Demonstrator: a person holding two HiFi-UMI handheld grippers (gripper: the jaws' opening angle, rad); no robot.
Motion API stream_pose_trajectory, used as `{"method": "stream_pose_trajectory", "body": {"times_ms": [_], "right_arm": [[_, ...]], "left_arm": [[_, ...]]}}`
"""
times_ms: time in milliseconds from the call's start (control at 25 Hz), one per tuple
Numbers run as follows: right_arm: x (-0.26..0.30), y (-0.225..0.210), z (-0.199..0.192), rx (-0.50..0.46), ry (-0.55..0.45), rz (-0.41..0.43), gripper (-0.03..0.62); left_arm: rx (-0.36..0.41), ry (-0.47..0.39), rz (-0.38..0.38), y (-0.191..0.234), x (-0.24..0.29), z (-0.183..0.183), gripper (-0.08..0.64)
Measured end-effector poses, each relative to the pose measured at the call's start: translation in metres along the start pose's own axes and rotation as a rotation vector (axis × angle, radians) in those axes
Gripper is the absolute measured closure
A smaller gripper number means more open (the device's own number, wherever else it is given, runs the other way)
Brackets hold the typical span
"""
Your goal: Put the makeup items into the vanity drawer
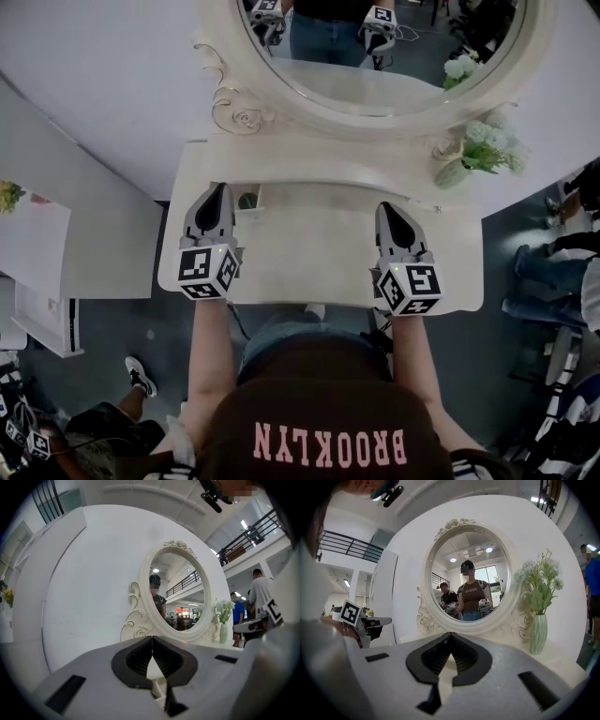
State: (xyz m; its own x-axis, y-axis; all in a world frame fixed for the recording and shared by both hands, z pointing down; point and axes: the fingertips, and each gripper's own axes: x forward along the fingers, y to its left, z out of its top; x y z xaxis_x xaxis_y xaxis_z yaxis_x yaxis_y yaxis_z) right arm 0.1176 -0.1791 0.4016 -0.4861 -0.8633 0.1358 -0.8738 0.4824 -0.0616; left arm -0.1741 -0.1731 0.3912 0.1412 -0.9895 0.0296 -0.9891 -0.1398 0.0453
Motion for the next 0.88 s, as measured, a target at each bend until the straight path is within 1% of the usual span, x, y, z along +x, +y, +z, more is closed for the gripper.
{"method": "stream_pose_trajectory", "body": {"times_ms": [200, 360, 760, 880], "right_arm": [[-0.005, 0.011, 0.005, -0.046, -0.023, -0.025, 0.601], [-0.008, 0.019, 0.008, -0.064, -0.034, -0.019, 0.601], [-0.009, 0.047, -0.011, -0.059, 0.012, 0.002, 0.601], [-0.011, 0.056, -0.015, -0.06, 0.023, 0.021, 0.601]], "left_arm": [[0.034, -0.003, -0.011, 0.001, -0.007, 0.007, 0.554], [0.045, 0.0, -0.012, 0.002, -0.015, 0.008, 0.554], [0.02, 0.034, 0.066, 0.035, -0.056, -0.008, 0.554], [0.01, 0.044, 0.093, 0.043, -0.07, -0.014, 0.554]]}}
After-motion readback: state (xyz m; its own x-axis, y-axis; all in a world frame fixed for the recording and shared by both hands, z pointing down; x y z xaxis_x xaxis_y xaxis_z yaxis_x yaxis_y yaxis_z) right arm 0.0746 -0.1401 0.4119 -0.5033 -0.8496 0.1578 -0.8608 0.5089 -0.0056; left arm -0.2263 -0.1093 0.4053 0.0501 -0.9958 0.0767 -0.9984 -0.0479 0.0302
